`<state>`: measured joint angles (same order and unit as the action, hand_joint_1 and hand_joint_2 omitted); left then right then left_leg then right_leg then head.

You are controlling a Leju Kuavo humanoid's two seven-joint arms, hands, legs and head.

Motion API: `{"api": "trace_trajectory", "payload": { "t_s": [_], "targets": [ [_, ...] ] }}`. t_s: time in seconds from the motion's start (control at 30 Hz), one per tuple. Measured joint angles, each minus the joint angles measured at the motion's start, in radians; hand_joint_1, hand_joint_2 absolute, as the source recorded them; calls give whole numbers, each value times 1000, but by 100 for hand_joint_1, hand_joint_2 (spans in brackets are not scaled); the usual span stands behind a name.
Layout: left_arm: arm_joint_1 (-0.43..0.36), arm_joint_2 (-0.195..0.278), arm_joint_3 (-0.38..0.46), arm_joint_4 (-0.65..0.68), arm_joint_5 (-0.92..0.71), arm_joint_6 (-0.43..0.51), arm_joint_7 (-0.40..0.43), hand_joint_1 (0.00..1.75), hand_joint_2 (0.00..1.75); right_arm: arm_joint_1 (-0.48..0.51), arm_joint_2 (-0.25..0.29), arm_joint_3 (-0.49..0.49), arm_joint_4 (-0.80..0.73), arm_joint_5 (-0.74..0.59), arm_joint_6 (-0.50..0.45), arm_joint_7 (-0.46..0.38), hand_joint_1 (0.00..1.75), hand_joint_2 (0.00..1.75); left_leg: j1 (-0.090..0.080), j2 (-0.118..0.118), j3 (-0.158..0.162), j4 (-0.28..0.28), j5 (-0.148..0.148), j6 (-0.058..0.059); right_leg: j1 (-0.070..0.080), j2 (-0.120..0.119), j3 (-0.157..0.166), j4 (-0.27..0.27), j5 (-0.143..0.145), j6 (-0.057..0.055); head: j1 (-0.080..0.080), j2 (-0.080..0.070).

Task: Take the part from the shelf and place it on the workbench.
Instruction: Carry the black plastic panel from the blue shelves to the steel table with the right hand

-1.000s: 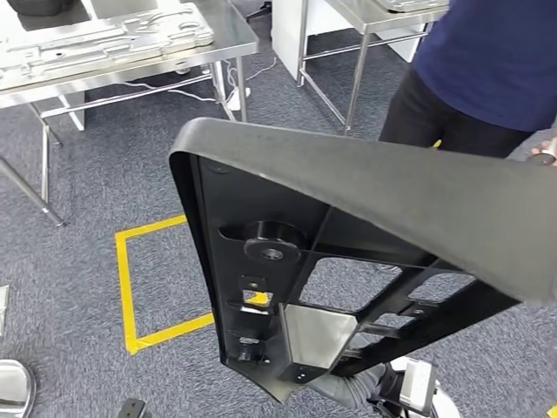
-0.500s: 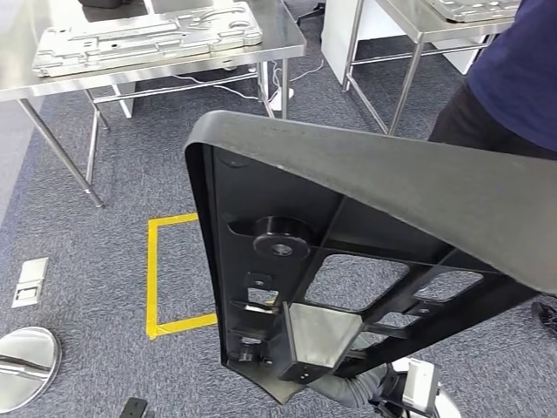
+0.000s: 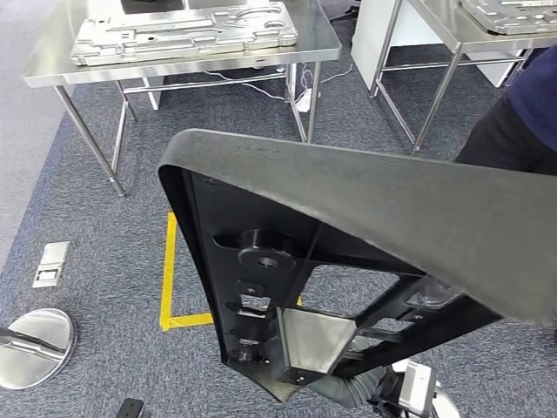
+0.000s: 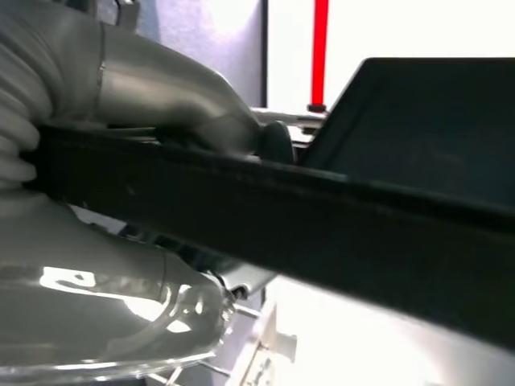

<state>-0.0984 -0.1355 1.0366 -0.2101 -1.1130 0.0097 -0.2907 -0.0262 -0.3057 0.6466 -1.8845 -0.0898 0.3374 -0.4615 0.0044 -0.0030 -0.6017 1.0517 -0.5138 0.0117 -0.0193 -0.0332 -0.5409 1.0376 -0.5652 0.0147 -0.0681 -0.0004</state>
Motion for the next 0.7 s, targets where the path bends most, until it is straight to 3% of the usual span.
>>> {"api": "trace_trajectory", "payload": {
  "t_s": [0.3,0.7],
  "targets": [
    [-1,0,20,0,35,-51,11,0,0,7,0,0,-6,7,-6,-6,175,175,-3,0,2,1,-4,7,-2,1,7,-13,5,11,0,0],
    [2,0,67,0,74,-88,40,0,0,9,0,0,-9,7,-5,-12,175,175,-1,0,6,0,-5,8,0,1,10,-12,5,12,0,0]
  ]
}}
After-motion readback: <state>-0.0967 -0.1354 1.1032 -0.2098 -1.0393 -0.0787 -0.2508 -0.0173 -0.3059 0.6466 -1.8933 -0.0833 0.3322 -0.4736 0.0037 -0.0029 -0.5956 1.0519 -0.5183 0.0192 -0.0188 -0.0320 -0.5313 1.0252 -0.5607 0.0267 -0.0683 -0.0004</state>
